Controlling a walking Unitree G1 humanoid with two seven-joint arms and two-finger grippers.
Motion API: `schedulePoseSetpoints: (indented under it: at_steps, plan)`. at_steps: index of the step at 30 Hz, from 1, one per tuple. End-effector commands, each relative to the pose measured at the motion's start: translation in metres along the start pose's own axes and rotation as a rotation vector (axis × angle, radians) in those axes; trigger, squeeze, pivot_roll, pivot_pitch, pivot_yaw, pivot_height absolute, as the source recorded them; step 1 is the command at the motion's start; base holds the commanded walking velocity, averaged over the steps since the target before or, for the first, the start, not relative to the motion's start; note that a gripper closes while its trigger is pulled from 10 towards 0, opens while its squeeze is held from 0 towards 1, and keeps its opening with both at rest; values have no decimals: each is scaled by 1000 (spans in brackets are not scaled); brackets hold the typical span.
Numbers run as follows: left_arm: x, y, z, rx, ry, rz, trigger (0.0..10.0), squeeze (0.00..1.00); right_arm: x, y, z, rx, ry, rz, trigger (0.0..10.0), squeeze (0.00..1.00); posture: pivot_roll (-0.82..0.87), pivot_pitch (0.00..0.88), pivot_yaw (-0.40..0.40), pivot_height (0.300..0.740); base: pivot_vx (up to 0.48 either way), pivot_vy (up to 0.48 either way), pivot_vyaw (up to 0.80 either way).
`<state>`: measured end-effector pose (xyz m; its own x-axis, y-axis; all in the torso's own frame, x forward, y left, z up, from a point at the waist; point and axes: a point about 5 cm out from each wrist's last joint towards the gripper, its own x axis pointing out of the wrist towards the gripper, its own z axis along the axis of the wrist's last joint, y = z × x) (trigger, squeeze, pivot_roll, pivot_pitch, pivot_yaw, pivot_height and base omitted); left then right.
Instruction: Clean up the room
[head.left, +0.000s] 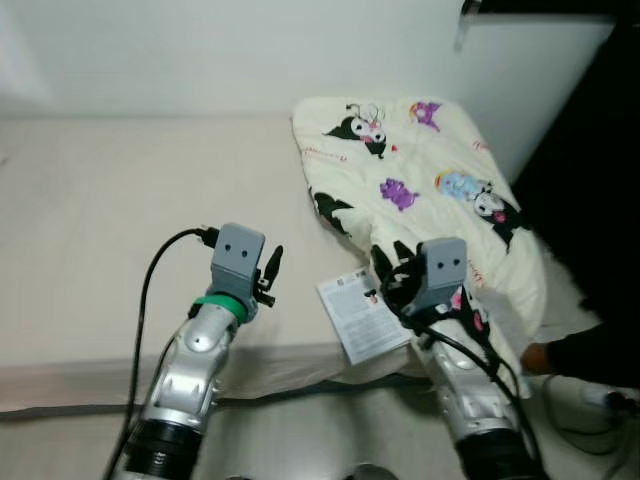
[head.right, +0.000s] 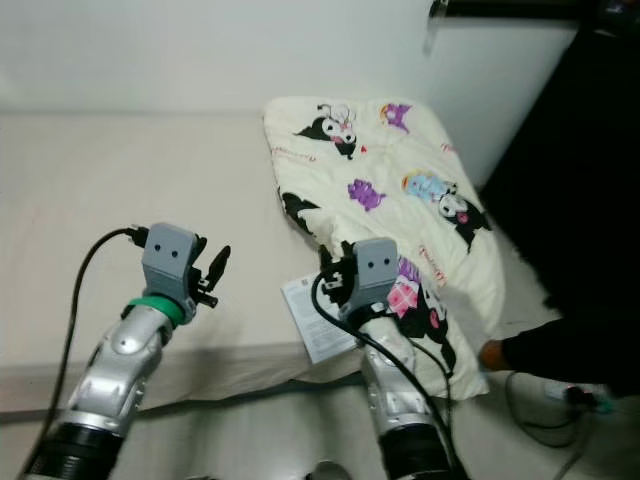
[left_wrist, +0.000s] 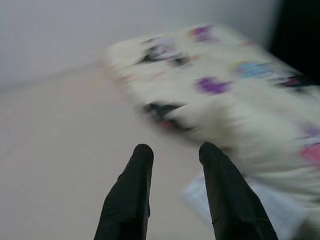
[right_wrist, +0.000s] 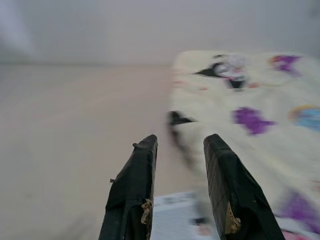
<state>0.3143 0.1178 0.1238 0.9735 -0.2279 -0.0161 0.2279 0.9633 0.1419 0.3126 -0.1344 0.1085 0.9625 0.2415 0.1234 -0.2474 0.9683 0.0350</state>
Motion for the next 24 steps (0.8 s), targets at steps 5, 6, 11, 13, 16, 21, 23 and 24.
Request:
schedulePoseSetpoints:
  at_steps: [5,6,11,13,16,21,23,24]
  plan:
    - [-1,3,-4,22,24,5,10000,0,-2,1,-3,12,8,-7,10000,0,-140,29,31,740,0,0,0]
    - [-1,3,-4,22,24,5,10000,0,-2,1,-3,12,8,-7,10000,0,-140,29,31,740,0,0,0]
    - [-2,3,-4,23,27,5,10000,0,-3,1,-4,12,11,-11,10000,0,-139,33,34,740,0,0,0]
    - [-2,3,-4,23,28,6,10000,0,-3,1,-4,12,12,-13,10000,0,-140,34,34,740,0,0,0]
    - [-3,3,-7,23,34,10,10000,0,-4,1,-5,8,17,-25,10000,0,-140,38,34,740,0,0,0]
    - [-5,5,-13,22,49,19,10000,0,-5,-1,-7,1,30,-45,10000,0,-140,44,33,735,0,0,0]
    - [-7,5,-16,23,56,22,10000,0,-6,-1,-8,1,32,-49,10000,0,-140,44,33,730,0,0,0]
    - [-10,6,-23,31,75,22,10000,0,-7,-2,-8,1,34,-52,10000,0,-140,44,33,725,0,0,0]
